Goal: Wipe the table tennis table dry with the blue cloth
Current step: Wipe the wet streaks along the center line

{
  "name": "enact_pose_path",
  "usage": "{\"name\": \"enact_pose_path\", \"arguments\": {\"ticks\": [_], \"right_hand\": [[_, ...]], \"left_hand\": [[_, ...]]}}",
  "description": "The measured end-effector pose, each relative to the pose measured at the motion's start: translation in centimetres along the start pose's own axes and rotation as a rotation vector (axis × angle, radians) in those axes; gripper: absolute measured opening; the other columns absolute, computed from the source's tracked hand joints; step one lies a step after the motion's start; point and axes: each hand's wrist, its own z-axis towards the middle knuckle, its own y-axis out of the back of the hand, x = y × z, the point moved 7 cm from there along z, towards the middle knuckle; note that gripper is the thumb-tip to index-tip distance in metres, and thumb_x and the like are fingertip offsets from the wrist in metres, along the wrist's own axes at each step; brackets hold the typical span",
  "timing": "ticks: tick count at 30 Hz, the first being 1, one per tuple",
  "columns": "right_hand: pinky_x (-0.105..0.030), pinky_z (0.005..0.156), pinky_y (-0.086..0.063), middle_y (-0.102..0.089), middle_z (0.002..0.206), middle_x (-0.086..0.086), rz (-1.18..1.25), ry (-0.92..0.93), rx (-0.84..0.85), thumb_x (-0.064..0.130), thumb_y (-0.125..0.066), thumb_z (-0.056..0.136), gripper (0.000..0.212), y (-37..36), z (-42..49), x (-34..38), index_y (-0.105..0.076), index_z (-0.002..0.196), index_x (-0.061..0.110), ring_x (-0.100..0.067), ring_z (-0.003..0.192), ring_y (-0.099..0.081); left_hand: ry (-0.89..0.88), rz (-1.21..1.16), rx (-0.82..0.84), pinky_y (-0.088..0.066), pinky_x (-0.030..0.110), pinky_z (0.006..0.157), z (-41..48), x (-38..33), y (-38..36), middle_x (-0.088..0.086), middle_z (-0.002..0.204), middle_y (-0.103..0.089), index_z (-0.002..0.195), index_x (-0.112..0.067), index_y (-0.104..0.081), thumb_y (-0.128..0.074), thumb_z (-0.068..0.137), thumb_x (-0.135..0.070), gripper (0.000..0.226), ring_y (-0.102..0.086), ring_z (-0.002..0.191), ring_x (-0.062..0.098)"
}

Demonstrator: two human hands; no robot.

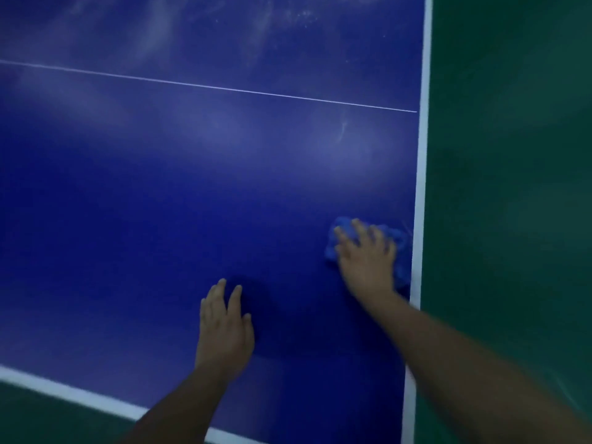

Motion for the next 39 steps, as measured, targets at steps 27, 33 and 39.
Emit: {"name": "enact_pose_path", "arguments": {"ticks": [27, 33, 39], "right_hand": [[-0.061, 0.111, -0.022, -0.042, 0.156, 0.007, -0.088, 0.777, 0.112, 0.052, -0.034, 0.098, 0.047, -3.9, -15.5, 7.5, -0.051, 0.141, 0.044, -0.032, 0.14, -0.035], [-0.06, 0.111, -0.023, -0.041, 0.156, 0.009, -0.183, 1.049, 0.22, 0.051, -0.04, 0.097, 0.046, -5.0, -29.5, 0.9, -0.045, 0.143, 0.046, -0.03, 0.139, -0.036], [-0.061, 0.11, -0.037, -0.038, 0.157, 0.013, -0.352, 0.993, 0.354, 0.056, -0.028, 0.096, 0.049, -3.3, -29.7, -2.6, -0.041, 0.143, 0.05, -0.028, 0.142, -0.037]], "left_hand": [[0.347, -0.247, -0.191, -0.034, 0.06, 0.113, -19.7, -4.3, -6.6, 0.026, 0.156, -0.029, 0.141, -0.002, -0.05, -0.067, 0.091, -0.015, 0.055, -0.03, 0.143, 0.043], [0.361, -0.339, -0.198, -0.021, 0.048, 0.122, -24.8, -8.6, -7.6, 0.017, 0.164, -0.01, 0.151, -0.01, -0.038, -0.051, 0.101, -0.025, 0.054, -0.01, 0.152, 0.033], [0.339, -0.428, -0.174, -0.022, 0.05, 0.122, -29.2, -12.9, -9.2, 0.02, 0.163, -0.016, 0.148, -0.008, -0.044, -0.057, 0.096, -0.018, 0.055, -0.014, 0.152, 0.036]]}}
